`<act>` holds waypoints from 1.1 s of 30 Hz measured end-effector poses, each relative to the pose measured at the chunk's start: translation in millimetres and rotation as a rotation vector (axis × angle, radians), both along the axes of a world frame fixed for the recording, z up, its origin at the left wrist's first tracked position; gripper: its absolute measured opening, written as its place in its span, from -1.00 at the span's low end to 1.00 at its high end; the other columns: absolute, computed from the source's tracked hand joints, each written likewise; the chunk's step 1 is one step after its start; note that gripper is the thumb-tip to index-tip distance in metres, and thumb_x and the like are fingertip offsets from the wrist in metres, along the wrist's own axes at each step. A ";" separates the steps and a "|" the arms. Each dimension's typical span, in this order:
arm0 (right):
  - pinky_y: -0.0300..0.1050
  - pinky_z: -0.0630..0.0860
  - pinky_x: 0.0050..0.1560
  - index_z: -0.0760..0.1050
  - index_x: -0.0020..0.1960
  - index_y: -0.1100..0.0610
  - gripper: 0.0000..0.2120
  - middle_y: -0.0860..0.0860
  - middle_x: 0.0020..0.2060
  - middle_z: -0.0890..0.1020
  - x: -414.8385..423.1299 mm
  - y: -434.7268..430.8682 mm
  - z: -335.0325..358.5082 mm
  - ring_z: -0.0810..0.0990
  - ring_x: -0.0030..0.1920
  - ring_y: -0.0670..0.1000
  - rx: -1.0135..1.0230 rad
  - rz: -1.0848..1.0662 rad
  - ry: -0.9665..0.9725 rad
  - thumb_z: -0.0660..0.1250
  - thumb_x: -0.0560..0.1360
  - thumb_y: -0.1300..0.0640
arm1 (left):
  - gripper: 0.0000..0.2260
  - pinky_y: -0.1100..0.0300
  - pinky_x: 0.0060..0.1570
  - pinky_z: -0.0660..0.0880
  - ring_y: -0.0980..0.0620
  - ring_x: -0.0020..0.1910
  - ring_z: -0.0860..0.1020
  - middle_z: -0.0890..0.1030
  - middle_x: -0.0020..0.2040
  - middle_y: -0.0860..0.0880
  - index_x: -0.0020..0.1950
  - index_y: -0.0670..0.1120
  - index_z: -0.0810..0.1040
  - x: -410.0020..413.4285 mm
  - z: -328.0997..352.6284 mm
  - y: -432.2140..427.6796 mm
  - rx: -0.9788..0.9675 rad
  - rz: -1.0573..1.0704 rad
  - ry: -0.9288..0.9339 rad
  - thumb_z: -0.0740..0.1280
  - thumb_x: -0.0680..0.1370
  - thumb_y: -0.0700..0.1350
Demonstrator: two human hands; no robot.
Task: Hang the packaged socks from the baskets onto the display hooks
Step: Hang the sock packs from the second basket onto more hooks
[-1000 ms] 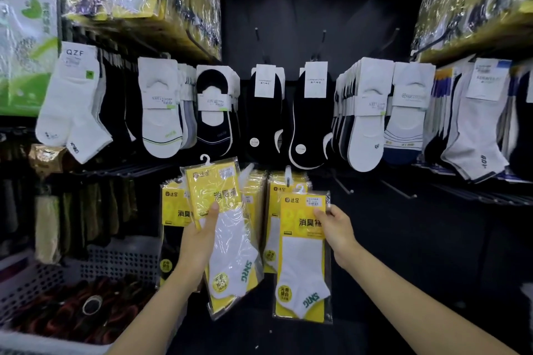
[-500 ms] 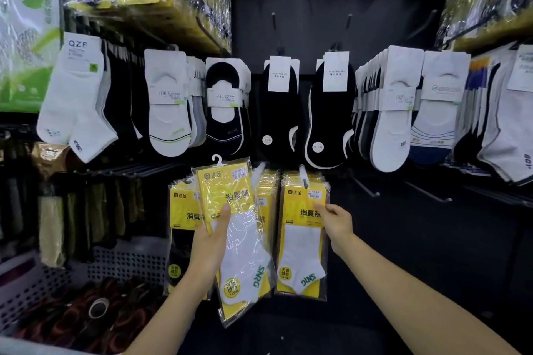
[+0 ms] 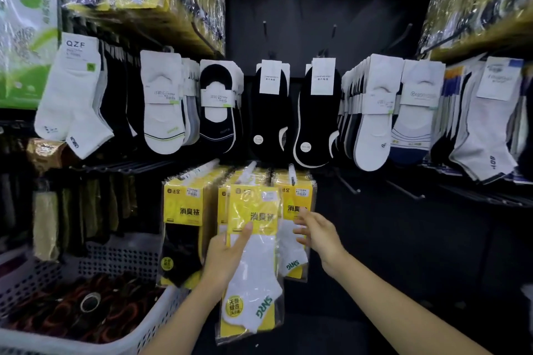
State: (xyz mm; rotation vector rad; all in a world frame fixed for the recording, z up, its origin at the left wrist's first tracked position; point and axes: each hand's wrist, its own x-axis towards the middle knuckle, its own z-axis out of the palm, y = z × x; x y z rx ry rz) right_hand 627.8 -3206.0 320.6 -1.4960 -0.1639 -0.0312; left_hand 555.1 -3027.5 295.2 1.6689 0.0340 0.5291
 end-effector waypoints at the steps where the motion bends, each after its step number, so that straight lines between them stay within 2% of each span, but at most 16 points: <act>1: -0.19 0.58 -0.14 0.53 0.10 0.19 -0.70 0.07 -0.06 0.63 -8.6 1.8 3.9 0.63 -0.10 -0.01 0.000 0.058 -0.019 0.28 0.55 -0.03 | -0.71 0.24 -0.45 0.31 0.01 -0.45 0.39 0.42 -0.43 -0.11 -0.32 -0.02 0.58 0.6 -1.0 -7.0 0.013 -0.026 0.015 0.32 0.49 0.13; 2: -0.19 0.59 -0.11 0.53 0.11 0.18 -0.70 0.07 -0.03 0.65 -16.2 3.0 6.8 0.65 -0.05 0.00 0.002 0.101 -0.034 0.29 0.55 -0.04 | -0.74 0.21 -0.38 0.39 0.00 -0.39 0.48 0.53 -0.37 -0.09 -0.22 -0.02 0.63 2.1 -2.2 -13.7 0.018 -0.045 0.030 0.33 0.49 0.13; 4: -0.16 0.60 -0.06 0.54 0.13 0.17 -0.72 0.07 -0.01 0.68 -26.5 1.9 8.8 0.67 0.00 0.02 0.016 0.136 -0.049 0.30 0.55 0.00 | -0.81 0.29 -0.26 0.50 0.15 -0.26 0.61 0.67 -0.26 0.09 -0.13 0.07 0.66 4.0 -3.3 -26.5 0.018 -0.071 0.052 0.34 0.47 0.15; 6: -0.20 0.60 -0.13 0.55 0.13 0.16 -0.78 0.06 -0.01 0.70 -31.3 -4.6 7.5 0.68 -0.02 0.00 0.040 0.121 -0.052 0.29 0.56 0.07 | -0.84 0.40 -0.30 0.50 0.25 -0.26 0.61 0.68 -0.28 0.17 -0.15 0.08 0.66 4.8 -3.0 -37.5 0.031 -0.104 0.066 0.36 0.47 0.12; 9: -0.28 0.58 -0.24 0.55 0.12 0.17 -0.83 0.07 -0.02 0.69 -32.8 -17.2 2.3 0.69 -0.07 -0.02 0.081 0.059 -0.062 0.27 0.58 0.16 | -0.90 0.31 -0.20 0.53 0.06 -0.10 0.65 0.70 -0.17 0.06 -0.05 -0.01 0.65 9.8 -3.2 -48.0 0.001 -0.112 0.058 0.39 0.50 -0.02; 11: -0.33 0.56 -0.28 0.54 0.08 0.15 -0.87 0.05 -0.04 0.69 -30.9 -23.5 1.2 0.67 -0.10 -0.07 0.085 -0.009 -0.085 0.26 0.58 0.18 | -0.80 0.42 -0.20 0.51 0.10 -0.05 0.61 0.65 -0.05 0.02 0.15 -0.11 0.56 13.5 0.2 -54.0 -0.023 -0.102 0.050 0.36 0.54 -0.12; 14: -0.31 0.57 -0.25 0.53 0.05 0.14 -0.90 0.02 -0.07 0.67 -22.7 -28.4 6.6 0.66 -0.10 -0.08 0.049 -0.080 -0.122 0.25 0.59 0.19 | -0.64 0.47 -0.17 0.45 0.20 0.01 0.53 0.58 0.11 0.01 0.34 -0.07 0.40 18.0 7.8 -61.0 -0.002 -0.112 0.059 0.32 0.56 -0.08; 17: -0.33 0.56 -0.26 0.52 -0.04 0.13 -0.93 0.00 -0.15 0.66 -10.6 -25.2 16.7 0.64 -0.18 -0.10 0.001 -0.091 -0.169 0.26 0.58 0.20 | -0.51 0.28 0.13 0.38 0.04 0.30 0.43 0.43 0.36 -0.04 0.46 -0.05 0.27 25.5 12.5 -62.7 -0.026 -0.131 0.054 0.30 0.56 -0.03; 19: -0.35 0.52 -0.29 0.49 -0.13 0.16 -0.89 0.02 -0.22 0.64 -3.1 -19.5 21.9 0.60 -0.25 -0.09 -0.058 -0.093 -0.188 0.27 0.57 0.19 | -0.45 0.23 0.13 0.35 0.02 0.33 0.40 0.37 0.41 -0.01 0.51 -0.02 0.19 28.9 13.7 -62.0 -0.020 -0.120 0.044 0.30 0.56 -0.01; 21: -0.16 0.51 -0.19 0.45 -0.13 0.27 -0.84 0.19 -0.22 0.58 5.7 -12.9 21.7 0.53 -0.22 0.02 -0.113 -0.096 -0.175 0.28 0.57 0.19 | -0.44 0.23 0.08 0.35 0.07 0.25 0.43 0.37 0.42 0.00 0.51 0.01 0.16 33.8 12.9 -61.0 -0.010 -0.101 0.029 0.30 0.57 -0.02; 23: 0.03 0.54 -0.08 0.45 -0.05 0.39 -0.77 0.37 -0.13 0.54 14.8 -8.0 17.7 0.53 -0.19 0.15 -0.127 -0.116 -0.151 0.28 0.57 0.18 | -0.42 0.23 0.08 0.32 0.13 0.20 0.38 0.32 0.44 0.00 0.53 0.04 0.11 39.6 11.5 -60.0 -0.020 -0.087 0.022 0.28 0.57 0.01; 24: -0.03 0.55 -0.09 0.46 -0.05 0.39 -0.77 0.37 -0.13 0.55 18.5 -6.2 15.2 0.55 -0.20 0.16 -0.128 -0.127 -0.146 0.28 0.57 0.18 | -0.41 0.23 0.09 0.30 0.14 0.20 0.35 0.30 0.46 0.01 0.54 0.05 0.08 42.6 10.5 -59.4 -0.037 -0.082 0.020 0.27 0.57 0.04; 26: -0.24 0.51 -0.22 0.49 -0.09 0.32 -0.81 0.27 -0.20 0.57 25.2 -3.2 10.9 0.53 -0.25 0.02 -0.116 -0.140 -0.138 0.29 0.56 0.18 | -0.41 0.24 0.13 0.29 0.12 0.27 0.34 0.26 0.48 0.03 0.54 0.07 0.07 49.9 7.6 -58.5 -0.062 -0.076 0.010 0.25 0.57 0.07; 29: -0.21 0.55 -0.15 0.55 0.01 0.27 -0.85 0.16 -0.10 0.66 36.5 0.9 5.8 0.61 -0.16 0.00 -0.027 -0.132 -0.090 0.32 0.55 0.17 | -0.43 0.19 0.29 0.29 0.06 0.43 0.26 0.21 0.51 0.06 0.53 0.06 0.10 62.7 3.1 -57.9 -0.055 -0.085 0.005 0.24 0.58 0.08; 31: -0.23 0.54 -0.18 0.56 -0.07 0.19 -0.86 0.06 -0.15 0.65 45.6 2.6 1.3 0.60 -0.16 -0.02 -0.004 -0.170 -0.048 0.37 0.52 0.11 | -0.43 0.11 0.38 0.27 0.06 0.45 0.24 0.20 0.51 0.08 0.53 0.06 0.09 71.6 0.2 -58.0 -0.038 -0.089 -0.002 0.23 0.58 0.08; 33: -0.25 0.46 -0.23 0.54 -0.10 0.16 -0.80 -0.01 -0.22 0.60 54.4 2.0 -4.8 0.55 -0.20 -0.06 -0.025 -0.227 0.000 0.41 0.48 0.02 | -0.43 0.04 0.42 0.25 0.07 0.46 0.22 0.19 0.51 0.09 0.54 0.06 0.08 79.0 -3.1 -59.6 -0.018 -0.082 -0.013 0.21 0.58 0.10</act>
